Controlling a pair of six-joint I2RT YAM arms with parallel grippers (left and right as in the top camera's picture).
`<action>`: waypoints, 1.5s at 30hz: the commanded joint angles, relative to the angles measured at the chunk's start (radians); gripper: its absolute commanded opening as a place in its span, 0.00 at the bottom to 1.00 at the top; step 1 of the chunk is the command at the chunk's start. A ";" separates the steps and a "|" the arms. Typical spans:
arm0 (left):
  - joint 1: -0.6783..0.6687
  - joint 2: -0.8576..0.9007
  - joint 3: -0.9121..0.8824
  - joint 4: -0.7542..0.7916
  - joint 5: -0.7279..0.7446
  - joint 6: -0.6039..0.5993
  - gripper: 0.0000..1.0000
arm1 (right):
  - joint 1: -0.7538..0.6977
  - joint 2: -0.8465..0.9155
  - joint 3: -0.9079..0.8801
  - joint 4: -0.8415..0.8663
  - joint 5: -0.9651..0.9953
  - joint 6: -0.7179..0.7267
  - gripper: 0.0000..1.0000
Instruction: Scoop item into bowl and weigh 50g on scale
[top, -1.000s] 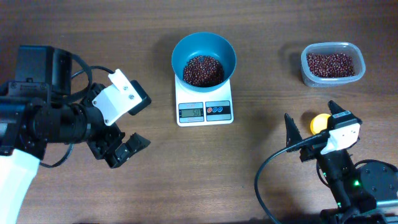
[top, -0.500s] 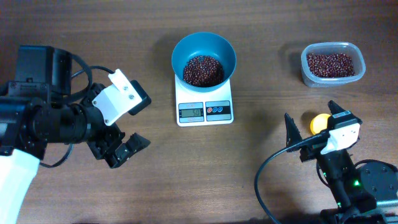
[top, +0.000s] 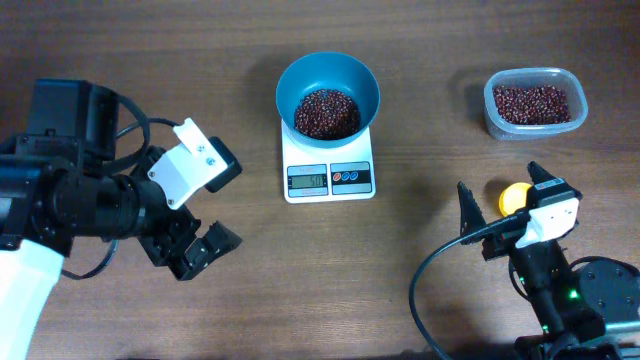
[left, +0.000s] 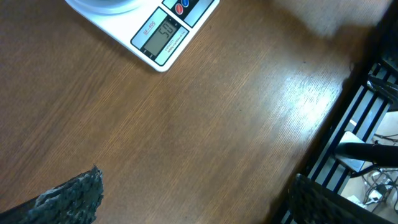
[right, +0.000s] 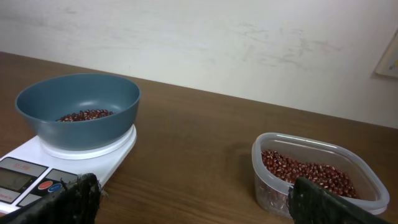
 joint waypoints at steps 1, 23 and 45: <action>0.002 -0.007 0.012 0.055 0.022 -0.013 0.99 | 0.009 -0.011 -0.010 0.003 0.009 -0.007 0.99; 0.003 -1.107 0.011 -0.068 -0.472 -0.729 0.99 | 0.009 -0.011 -0.010 0.003 0.009 -0.007 0.99; 0.003 -1.107 -1.082 1.172 -0.649 -0.772 0.99 | 0.009 -0.011 -0.010 0.003 0.009 -0.007 0.99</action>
